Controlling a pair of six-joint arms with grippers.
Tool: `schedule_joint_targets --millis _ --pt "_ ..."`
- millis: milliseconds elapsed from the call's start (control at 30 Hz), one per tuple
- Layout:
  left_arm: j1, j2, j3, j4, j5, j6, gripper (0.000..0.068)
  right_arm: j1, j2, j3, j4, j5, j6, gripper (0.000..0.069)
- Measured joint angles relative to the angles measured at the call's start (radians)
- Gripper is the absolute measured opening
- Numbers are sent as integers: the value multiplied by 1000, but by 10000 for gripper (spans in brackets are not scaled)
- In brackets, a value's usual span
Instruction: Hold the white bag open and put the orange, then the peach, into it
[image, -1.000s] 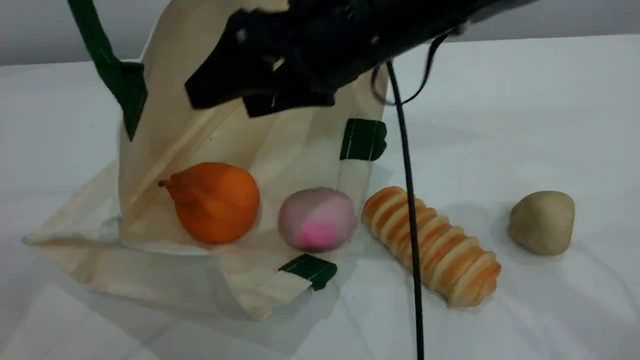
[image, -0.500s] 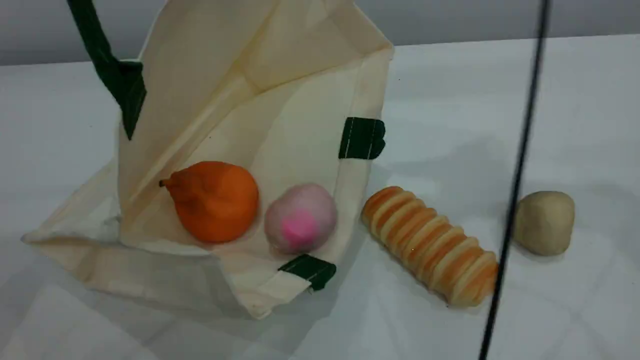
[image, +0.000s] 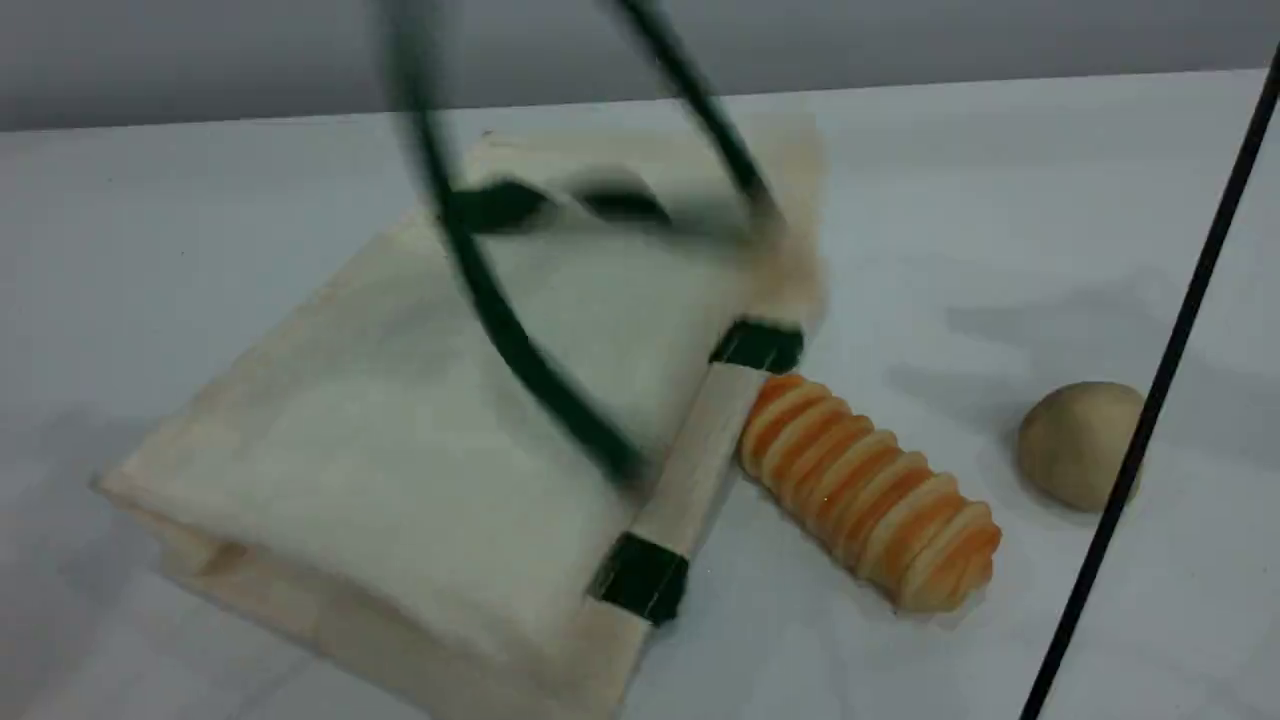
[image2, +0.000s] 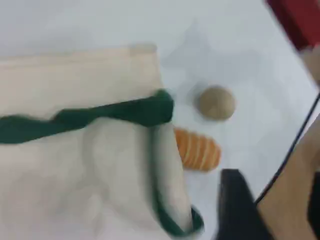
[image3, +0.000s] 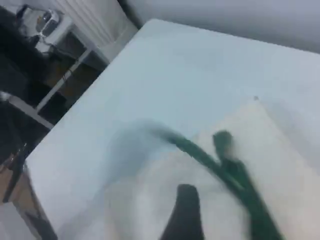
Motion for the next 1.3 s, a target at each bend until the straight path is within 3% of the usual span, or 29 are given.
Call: schedule_joint_targets --millis 133,233,767,900,1300 --pt "-41 21 0 79 1 0 459 0 -30 0 -13 33 32 580" --pt "-41 18 0 97 3 -2 482 0 -66 0 -33 74 60 580" --pt "-41 -232 0 87 6 -4 485 0 -475 0 -372 98 388 580" --pt "-41 -338 0 87 8 -4 485 0 -584 0 -493 148 526 580" --pt "-41 -667 0 81 8 -81 486 4 -955 3 -926 144 1018 580"
